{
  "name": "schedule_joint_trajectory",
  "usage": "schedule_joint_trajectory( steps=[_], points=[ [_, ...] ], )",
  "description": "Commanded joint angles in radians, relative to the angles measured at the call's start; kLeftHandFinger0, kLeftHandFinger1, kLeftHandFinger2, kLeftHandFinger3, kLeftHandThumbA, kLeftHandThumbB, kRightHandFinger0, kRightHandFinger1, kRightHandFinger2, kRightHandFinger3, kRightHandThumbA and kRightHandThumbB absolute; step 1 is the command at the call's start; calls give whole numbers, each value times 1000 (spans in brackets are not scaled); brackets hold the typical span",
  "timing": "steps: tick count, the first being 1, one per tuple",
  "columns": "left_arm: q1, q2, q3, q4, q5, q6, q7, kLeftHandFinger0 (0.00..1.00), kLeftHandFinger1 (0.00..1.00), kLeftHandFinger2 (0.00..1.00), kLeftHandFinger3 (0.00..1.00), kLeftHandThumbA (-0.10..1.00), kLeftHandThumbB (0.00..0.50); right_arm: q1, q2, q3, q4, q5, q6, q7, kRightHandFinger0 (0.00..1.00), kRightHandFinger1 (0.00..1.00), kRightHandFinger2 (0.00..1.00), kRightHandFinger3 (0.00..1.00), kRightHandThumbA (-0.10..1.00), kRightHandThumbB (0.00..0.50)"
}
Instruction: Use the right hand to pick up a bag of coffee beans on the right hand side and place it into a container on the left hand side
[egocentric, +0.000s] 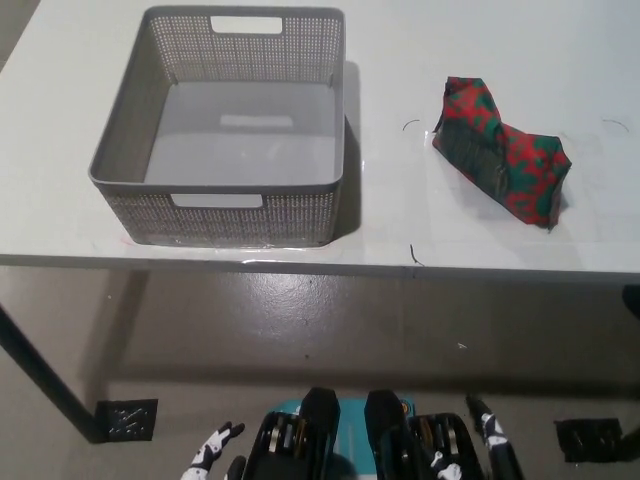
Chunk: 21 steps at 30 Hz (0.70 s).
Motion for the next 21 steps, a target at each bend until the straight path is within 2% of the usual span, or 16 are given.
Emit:
schedule_joint_trajectory(
  steps=[1, 6, 11, 13, 15, 21],
  points=[
    [-18, 10, 5, -64, -31, -49, -19, 1000, 1000, 1000, 1000, 1000, 313, -1, -31, 0, -127, 1, -78, -9, 1000, 1000, 1000, 1000, 1000, 500],
    [-9, 14, 2, -109, -52, -50, -35, 1000, 1000, 1000, 1000, 1000, 360, 24, -64, -26, -264, 37, -78, 32, 1000, 1000, 1000, 1000, 1000, 500],
    [-7, 12, 2, -122, -58, -41, -42, 1000, 1000, 1000, 1000, 1000, 345, -6, -87, -67, -371, -17, -62, 41, 1000, 1000, 1000, 1000, 1000, 500],
    [-16, 15, 7, -108, -51, -40, -39, 1000, 1000, 1000, 1000, 1000, 337, -39, -86, -86, -443, -107, -10, 18, 1000, 1000, 1000, 1000, 1000, 500],
    [-17, 17, 11, -91, -57, -45, -41, 1000, 1000, 1000, 1000, 1000, 331, -68, -90, -100, -495, -117, 2, 26, 1000, 1000, 1000, 1000, 1000, 500],
    [1, 18, 16, -51, -67, -60, -37, 1000, 1000, 1000, 1000, 1000, 331, -202, -120, -150, -656, -225, 155, 72, 1000, 1000, 1000, 1000, 1000, 500]
  ],
)
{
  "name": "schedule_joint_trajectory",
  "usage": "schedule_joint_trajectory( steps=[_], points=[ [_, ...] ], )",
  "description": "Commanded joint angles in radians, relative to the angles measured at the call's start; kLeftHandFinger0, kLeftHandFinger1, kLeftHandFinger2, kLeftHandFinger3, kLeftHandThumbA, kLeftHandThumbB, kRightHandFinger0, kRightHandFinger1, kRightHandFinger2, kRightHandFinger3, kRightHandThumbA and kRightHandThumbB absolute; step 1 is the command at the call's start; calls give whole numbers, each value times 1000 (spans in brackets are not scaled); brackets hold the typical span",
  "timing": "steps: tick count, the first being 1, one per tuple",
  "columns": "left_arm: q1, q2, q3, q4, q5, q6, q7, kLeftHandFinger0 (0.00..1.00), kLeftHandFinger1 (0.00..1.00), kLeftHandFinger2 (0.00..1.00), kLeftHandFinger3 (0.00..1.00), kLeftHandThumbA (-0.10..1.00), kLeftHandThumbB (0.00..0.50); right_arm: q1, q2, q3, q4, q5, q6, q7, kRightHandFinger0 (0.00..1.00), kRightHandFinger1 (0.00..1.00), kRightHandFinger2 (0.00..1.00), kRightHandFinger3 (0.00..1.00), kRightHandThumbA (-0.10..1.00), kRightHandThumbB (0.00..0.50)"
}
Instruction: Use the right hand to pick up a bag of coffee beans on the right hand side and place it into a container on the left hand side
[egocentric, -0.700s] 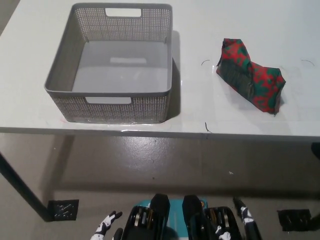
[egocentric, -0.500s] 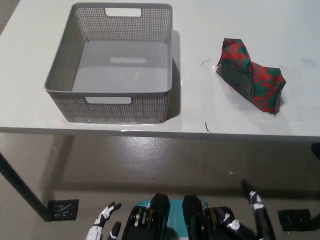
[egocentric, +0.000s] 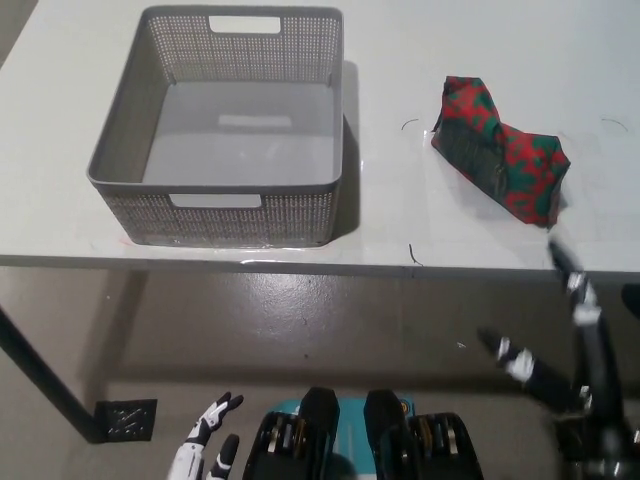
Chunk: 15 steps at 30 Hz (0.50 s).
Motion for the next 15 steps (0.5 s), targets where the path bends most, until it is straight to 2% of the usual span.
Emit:
schedule_joint_trajectory(
  steps=[1, 5, 6, 10, 11, 12, 13, 14, 15],
  points=[
    [34, 8, 9, 15, -13, -62, 3, 1000, 1000, 1000, 1000, 1000, 319, -153, -44, -48, -131, -120, 145, 61, 1000, 1000, 1000, 1000, 1000, 500],
    [47, 4, 15, 40, -9, -85, 16, 1000, 1000, 1000, 1000, 1000, 327, -297, -74, -67, -129, -99, 250, 115, 1000, 1000, 1000, 1000, 1000, 500],
    [57, 8, 15, 36, -2, -81, 16, 1000, 1000, 1000, 1000, 1000, 340, -339, -84, -68, -138, -115, 303, 136, 1000, 1000, 1000, 1000, 1000, 500],
    [64, 8, 18, 32, 12, -76, 22, 1000, 1000, 1000, 1000, 1000, 335, -458, -117, -54, -220, -191, 496, 230, 1000, 1000, 1000, 1000, 1000, 500],
    [65, 8, 18, 34, 14, -77, 23, 1000, 1000, 1000, 1000, 1000, 330, -489, -125, -44, -255, -232, 560, 272, 1000, 1000, 1000, 1000, 969, 500],
    [67, 9, 18, 37, 14, -81, 23, 1000, 1000, 1000, 1000, 1000, 329, -538, -136, -32, -291, -268, 634, 325, 1000, 1000, 1000, 1000, 876, 500],
    [65, 8, 19, 45, 12, -84, 24, 1000, 1000, 1000, 1000, 1000, 343, -581, -146, -26, -295, -279, 674, 355, 1000, 1000, 1000, 1000, 778, 463],
    [66, 9, 18, 51, 10, -88, 24, 1000, 1000, 1000, 1000, 1000, 348, -629, -160, -18, -286, -290, 707, 386, 1000, 1000, 1000, 1000, 742, 443],
    [68, 9, 18, 53, 11, -89, 25, 1000, 1000, 1000, 1000, 1000, 355, -687, -178, -5, -252, -302, 748, 420, 1000, 1000, 1000, 1000, 743, 445]
  ],
)
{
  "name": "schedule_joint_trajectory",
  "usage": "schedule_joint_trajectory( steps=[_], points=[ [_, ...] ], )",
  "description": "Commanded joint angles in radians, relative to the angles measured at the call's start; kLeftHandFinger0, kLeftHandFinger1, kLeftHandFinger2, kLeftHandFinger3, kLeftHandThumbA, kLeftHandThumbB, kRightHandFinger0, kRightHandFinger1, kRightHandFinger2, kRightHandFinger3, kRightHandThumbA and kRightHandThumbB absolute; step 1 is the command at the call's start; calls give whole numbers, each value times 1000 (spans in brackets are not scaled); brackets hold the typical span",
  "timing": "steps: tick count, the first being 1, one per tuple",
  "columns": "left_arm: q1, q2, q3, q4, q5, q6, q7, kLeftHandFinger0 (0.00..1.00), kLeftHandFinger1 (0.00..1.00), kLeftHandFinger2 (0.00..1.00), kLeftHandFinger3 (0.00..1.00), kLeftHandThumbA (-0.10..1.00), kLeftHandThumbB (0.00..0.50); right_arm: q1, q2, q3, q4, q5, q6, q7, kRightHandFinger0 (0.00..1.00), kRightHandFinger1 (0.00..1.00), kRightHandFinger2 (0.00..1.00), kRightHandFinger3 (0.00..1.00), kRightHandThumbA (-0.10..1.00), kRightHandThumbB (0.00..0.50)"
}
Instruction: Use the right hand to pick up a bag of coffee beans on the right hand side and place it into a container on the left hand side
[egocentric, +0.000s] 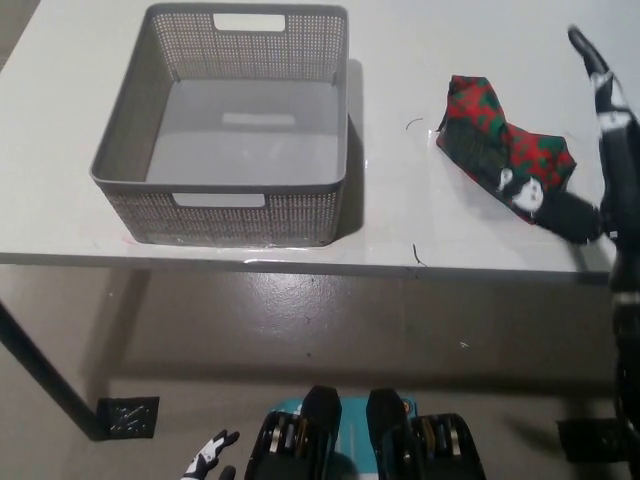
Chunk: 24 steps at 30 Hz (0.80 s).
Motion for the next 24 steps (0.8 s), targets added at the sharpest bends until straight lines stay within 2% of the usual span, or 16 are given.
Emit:
schedule_joint_trajectory(
  steps=[1, 3, 5, 7, 10, 16, 24],
  points=[
    [19, 8, 16, -11, 19, -65, 27, 1000, 1000, 1000, 1000, 1000, 359, -336, -107, 45, -64, -192, 439, 297, 1000, 1000, 1000, 1000, 751, 457],
    [22, 9, 16, -9, 18, -66, 26, 1000, 1000, 1000, 1000, 1000, 357, -408, -131, 72, 13, -218, 460, 329, 1000, 1000, 1000, 1000, 764, 463],
    [25, 7, 17, -4, 14, -70, 27, 1000, 1000, 1000, 1000, 1000, 357, -504, -160, 120, 161, -261, 454, 357, 1000, 1000, 1000, 1000, 839, 499],
    [30, 6, 18, -13, 18, -60, 28, 1000, 1000, 1000, 1000, 1000, 370, -566, -171, 153, 252, -268, 467, 383, 1000, 1000, 1000, 1000, 874, 500],
    [35, 6, 18, -4, 16, -74, 31, 1000, 1000, 1000, 1000, 1000, 381, -660, -183, 204, 415, -274, 475, 412, 1000, 1000, 1000, 1000, 878, 500],
    [45, 3, 18, -5, 12, -96, 38, 1000, 1000, 1000, 1000, 1000, 374, -833, -179, 279, 792, -259, 423, 393, 1000, 1000, 1000, 1000, 834, 500],
    [51, 6, 19, -12, 28, -113, 43, 1000, 1000, 1000, 1000, 1000, 397, -926, -157, 350, 1102, -241, 363, 358, 1000, 1000, 1000, 1000, 836, 500]
  ],
)
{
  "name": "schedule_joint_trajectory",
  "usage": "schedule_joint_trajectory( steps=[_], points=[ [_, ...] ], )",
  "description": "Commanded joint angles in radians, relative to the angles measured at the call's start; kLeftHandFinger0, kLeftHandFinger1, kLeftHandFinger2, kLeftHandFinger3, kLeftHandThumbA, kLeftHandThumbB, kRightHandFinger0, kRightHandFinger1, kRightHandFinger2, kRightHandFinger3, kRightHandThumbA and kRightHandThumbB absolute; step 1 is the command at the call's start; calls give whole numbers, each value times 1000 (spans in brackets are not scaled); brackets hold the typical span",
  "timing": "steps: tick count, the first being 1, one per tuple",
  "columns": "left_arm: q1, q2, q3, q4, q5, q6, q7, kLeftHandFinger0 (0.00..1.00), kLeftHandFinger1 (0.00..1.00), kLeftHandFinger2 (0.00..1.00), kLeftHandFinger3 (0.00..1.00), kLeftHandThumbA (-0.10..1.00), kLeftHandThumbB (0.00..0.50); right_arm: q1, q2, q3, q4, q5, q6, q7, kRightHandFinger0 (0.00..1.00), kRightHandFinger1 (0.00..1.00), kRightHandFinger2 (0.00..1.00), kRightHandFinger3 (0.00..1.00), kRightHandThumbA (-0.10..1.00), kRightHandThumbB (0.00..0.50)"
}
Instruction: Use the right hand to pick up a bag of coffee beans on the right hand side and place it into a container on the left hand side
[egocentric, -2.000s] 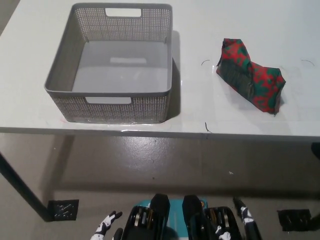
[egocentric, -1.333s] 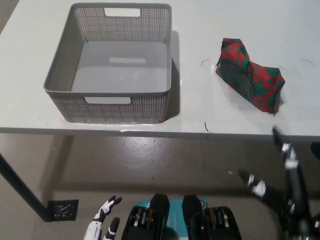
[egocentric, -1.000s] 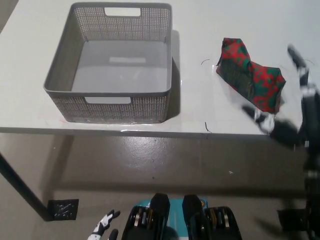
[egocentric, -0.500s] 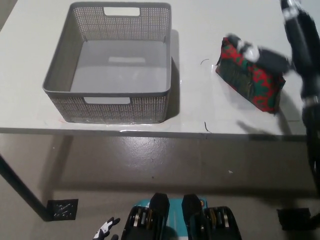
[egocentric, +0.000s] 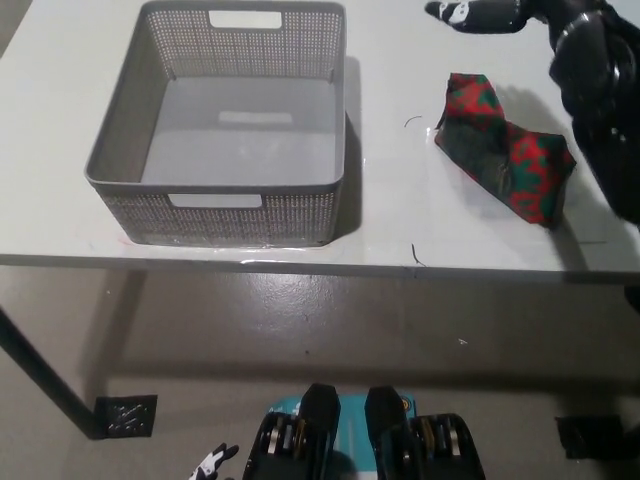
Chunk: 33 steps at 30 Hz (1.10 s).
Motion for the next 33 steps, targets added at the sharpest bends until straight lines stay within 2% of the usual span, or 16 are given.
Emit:
schedule_joint_trajectory(
  steps=[1, 7, 12, 14, 19, 24, 28, 31, 33],
  points=[
    [27, 7, 15, -25, 25, -104, 40, 1000, 1000, 1000, 1000, 1000, 403, -214, -31, 66, 247, -66, 39, 81, 1000, 1000, 1000, 1000, 834, 500],
    [37, -4, 20, -36, 22, -120, 38, 1000, 1000, 1000, 1000, 1000, 404, -243, -24, 114, 398, -54, 11, 69, 1000, 1000, 1000, 1000, 821, 500],
    [35, -1, 29, -42, 8, -134, 30, 1000, 1000, 1000, 1000, 1000, 413, -233, -30, 110, 430, -27, -10, 82, 1000, 1000, 1000, 1000, 875, 500],
    [35, -2, 31, -49, 22, -133, 32, 1000, 1000, 1000, 1000, 1000, 415, -214, -38, 99, 400, -11, -1, 112, 1000, 1000, 1000, 1000, 861, 500],
    [26, -2, 34, -67, 18, -111, 15, 1000, 1000, 1000, 1000, 1000, 433, -176, -55, 97, 339, -3, 6, 153, 1000, 1000, 1000, 1000, 945, 500],
    [-8, 3, 32, -69, 20, -85, -1, 1000, 1000, 1000, 1000, 1000, 451, -127, -81, 54, 223, 35, 20, 201, 1000, 1000, 1000, 1000, 982, 500],
    [-30, 2, 29, -62, 20, -78, -6, 1000, 1000, 1000, 1000, 1000, 429, -79, -87, 3, 109, 74, 42, 227, 1000, 1000, 1000, 1000, 940, 485],
    [-43, 5, 28, -43, 16, -94, -9, 1000, 1000, 1000, 1000, 1000, 407, -52, -85, -2, 39, 66, 43, 234, 1000, 1000, 1000, 1000, 986, 500],
    [-47, 5, 30, -40, 18, -97, -7, 1000, 1000, 1000, 1000, 1000, 416, -43, -79, -4, 14, 64, 53, 243, 1000, 1000, 1000, 1000, 991, 500]
  ],
)
